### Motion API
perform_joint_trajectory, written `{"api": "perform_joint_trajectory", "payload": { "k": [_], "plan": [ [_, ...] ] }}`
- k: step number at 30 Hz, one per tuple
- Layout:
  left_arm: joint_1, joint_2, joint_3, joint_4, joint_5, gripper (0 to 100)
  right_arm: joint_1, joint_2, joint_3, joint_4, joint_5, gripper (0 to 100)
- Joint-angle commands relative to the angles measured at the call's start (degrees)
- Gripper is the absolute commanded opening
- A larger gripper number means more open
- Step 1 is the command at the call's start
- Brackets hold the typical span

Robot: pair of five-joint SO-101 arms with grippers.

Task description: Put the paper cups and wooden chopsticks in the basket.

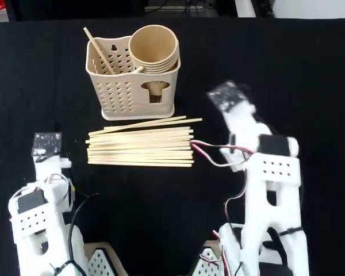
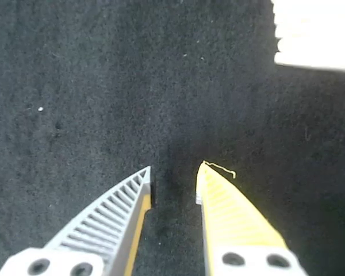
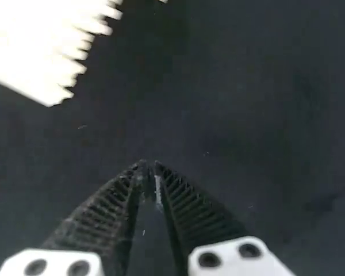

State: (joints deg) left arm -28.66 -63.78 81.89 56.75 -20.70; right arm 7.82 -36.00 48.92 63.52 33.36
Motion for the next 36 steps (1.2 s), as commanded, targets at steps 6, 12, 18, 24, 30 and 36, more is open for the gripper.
{"api": "perform_joint_trajectory", "payload": {
  "k": [6,12,18,24,30,36],
  "plan": [
    [16.75,7.91,-25.54,10.02,16.70,23,7.74,-1.71,12.35,-21.19,-15.30,1.8],
    [26.15,30.24,-39.52,10.29,27.69,22,11.96,-1.71,19.47,-33.41,-17.32,1.8],
    [31.78,51.96,-47.69,10.55,9.49,22,11.87,-1.63,20.62,-34.64,-17.32,1.8],
    [29.67,65.93,-57.98,12.66,-9.32,22,10.55,-1.63,22.29,-37.10,-17.23,1.8],
    [27.38,68.22,-62.55,12.75,-25.14,22,10.46,-1.63,22.37,-37.45,-17.23,1.8],
    [25.36,68.75,-62.73,11.87,-40.70,22,10.46,-1.63,22.37,-37.45,-17.23,1.8]
  ]
}}
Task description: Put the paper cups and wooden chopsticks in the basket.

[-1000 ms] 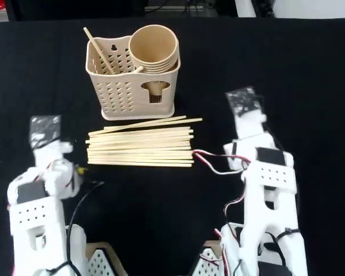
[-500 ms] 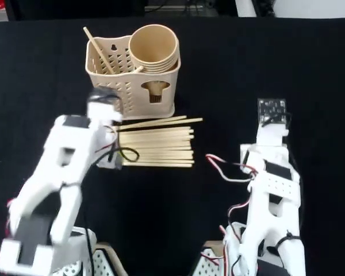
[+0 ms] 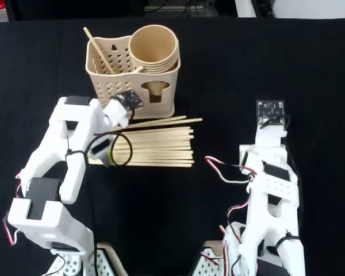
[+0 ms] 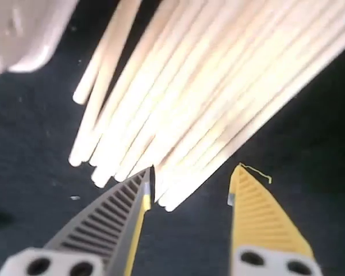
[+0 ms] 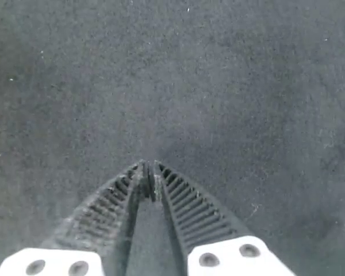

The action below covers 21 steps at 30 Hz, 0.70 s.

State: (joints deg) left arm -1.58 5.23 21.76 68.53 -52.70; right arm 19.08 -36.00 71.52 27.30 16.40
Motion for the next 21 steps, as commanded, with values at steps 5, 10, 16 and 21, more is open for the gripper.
{"api": "perform_joint_trajectory", "payload": {
  "k": [5,10,16,21],
  "plan": [
    [-3.74,-0.09,-1.54,2.11,-13.36,22,-0.79,-1.63,-0.22,-1.23,-0.26,1.8],
    [-5.67,-0.18,4.26,-4.40,-14.68,22,-0.79,-1.63,-0.22,-1.23,-0.26,1.8],
    [-6.02,-0.70,10.68,-10.90,-14.68,10,-0.79,-1.63,-0.22,-1.23,-0.26,1.8],
    [-6.20,-0.70,11.21,-10.81,-14.42,6,-0.79,-1.71,-0.13,-1.23,-0.26,1.8]
  ]
}}
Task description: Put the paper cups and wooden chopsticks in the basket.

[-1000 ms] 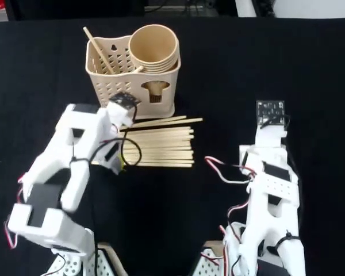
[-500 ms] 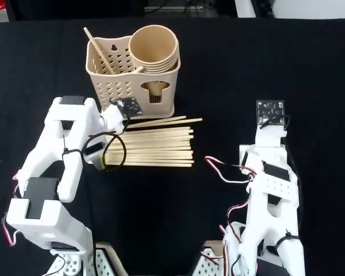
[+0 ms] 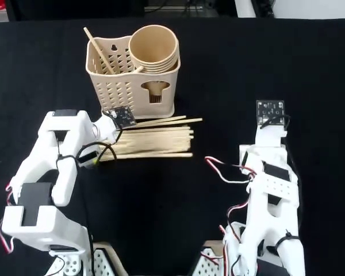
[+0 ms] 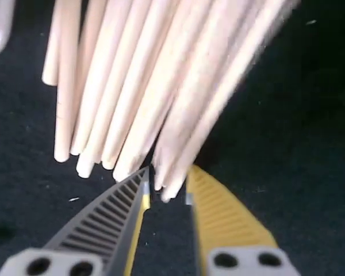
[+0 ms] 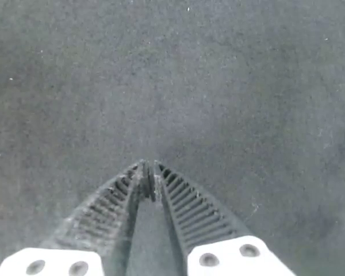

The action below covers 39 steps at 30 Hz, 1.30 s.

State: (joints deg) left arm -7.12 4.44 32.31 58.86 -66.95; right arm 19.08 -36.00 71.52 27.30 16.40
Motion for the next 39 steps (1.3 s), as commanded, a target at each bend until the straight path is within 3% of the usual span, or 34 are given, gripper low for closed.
{"api": "perform_joint_trajectory", "payload": {
  "k": [1,9,17,25,29,35,39],
  "plan": [
    [-0.84,0.09,0.75,-0.97,-0.18,5,-0.79,-1.71,-0.13,-1.23,-0.26,1.8],
    [-0.40,-2.29,0.66,9.58,-0.62,3,-0.79,-1.71,-0.13,-1.23,-0.26,1.8],
    [-0.31,-19.08,9.80,19.52,-6.51,3,-0.79,-1.71,-0.13,-1.23,-0.26,1.8],
    [-0.75,-43.34,29.58,19.43,-13.01,3,-0.79,-1.71,-0.13,-1.23,-0.26,1.8],
    [-0.92,-54.33,34.51,19.43,-13.01,4,-0.79,-1.71,-0.13,-1.23,-0.26,1.8],
    [-4.44,-68.04,40.13,17.93,-12.13,20,-0.79,-1.71,-0.04,-1.23,-0.26,1.8],
    [-7.34,-75.78,44.00,13.36,-5.98,25,-0.79,-1.71,-0.04,-1.23,-0.26,1.8]
  ]
}}
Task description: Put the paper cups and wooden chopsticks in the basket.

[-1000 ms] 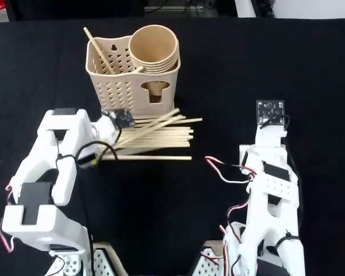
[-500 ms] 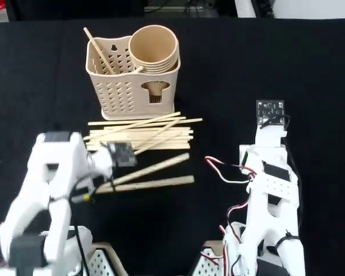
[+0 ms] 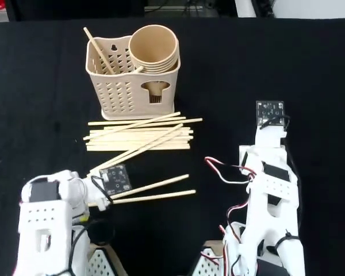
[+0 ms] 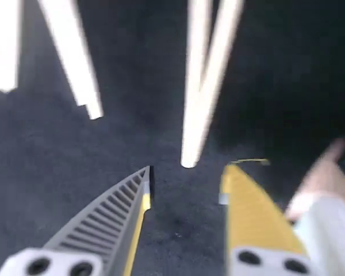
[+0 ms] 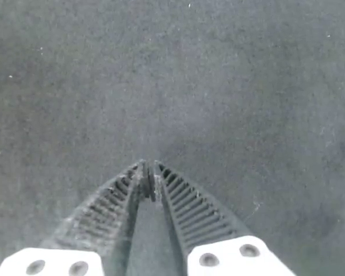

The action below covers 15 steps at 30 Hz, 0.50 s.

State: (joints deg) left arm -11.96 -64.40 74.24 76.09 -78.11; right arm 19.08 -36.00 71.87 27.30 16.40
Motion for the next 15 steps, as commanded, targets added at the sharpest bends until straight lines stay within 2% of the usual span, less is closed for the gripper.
{"api": "perform_joint_trajectory", "payload": {
  "k": [1,4,6,9,11,13,15],
  "plan": [
    [-2.77,-8.62,2.59,-4.40,6.77,25,-0.79,-1.71,-0.40,-1.23,-0.26,1.8],
    [-1.63,-13.45,2.68,-2.81,12.84,25,-0.79,-1.71,-0.40,-1.23,-0.26,1.8],
    [2.51,-16.53,0.75,1.49,16.09,25,-0.79,-1.71,-0.40,-1.23,-0.26,1.8],
    [14.20,-20.57,-4.44,8.88,22.24,25,-0.53,-1.71,-0.40,-1.23,-0.26,1.8],
    [23.87,-22.24,-7.87,10.46,28.40,25,-0.44,-1.71,-0.40,-0.88,-0.26,1.8],
    [33.01,-22.42,-9.54,7.91,34.29,25,-0.44,-1.71,-0.40,-0.70,-0.35,1.8],
    [38.99,-20.40,-9.54,1.76,38.33,25,-0.35,-1.63,-0.40,-0.70,-0.35,1.8]
  ]
}}
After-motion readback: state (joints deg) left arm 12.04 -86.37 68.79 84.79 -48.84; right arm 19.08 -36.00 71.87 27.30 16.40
